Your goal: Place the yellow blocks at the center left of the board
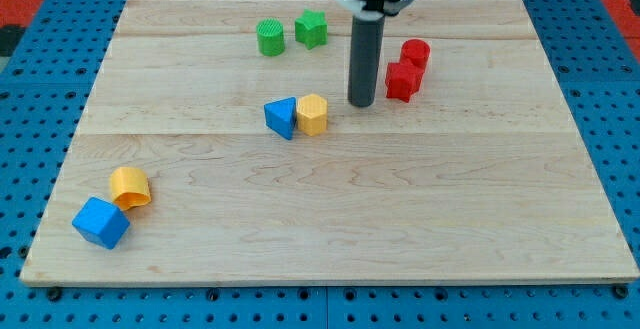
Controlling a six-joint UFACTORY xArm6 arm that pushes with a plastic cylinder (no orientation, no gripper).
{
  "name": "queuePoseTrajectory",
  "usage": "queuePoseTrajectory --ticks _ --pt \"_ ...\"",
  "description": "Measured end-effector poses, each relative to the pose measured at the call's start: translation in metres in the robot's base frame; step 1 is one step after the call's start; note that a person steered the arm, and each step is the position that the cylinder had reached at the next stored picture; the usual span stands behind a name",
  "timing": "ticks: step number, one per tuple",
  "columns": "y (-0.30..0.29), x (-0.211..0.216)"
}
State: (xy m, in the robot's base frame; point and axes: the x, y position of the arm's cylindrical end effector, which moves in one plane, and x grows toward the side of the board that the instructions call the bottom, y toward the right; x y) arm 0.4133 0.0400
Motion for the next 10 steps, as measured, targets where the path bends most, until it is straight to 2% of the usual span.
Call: queuePoseTrajectory --ticks 1,2,3,4,6,7,9,10 --pt "-0.018 0.047" --pt "-0.035 0.002" --pt "-0.056 -0.020" --pt "-0.129 -0.031" --pt "-0.089 -0.084" --pt "-0.107 -0.088" --pt "-0.236 -0.088" --pt "-0.240 -0.116"
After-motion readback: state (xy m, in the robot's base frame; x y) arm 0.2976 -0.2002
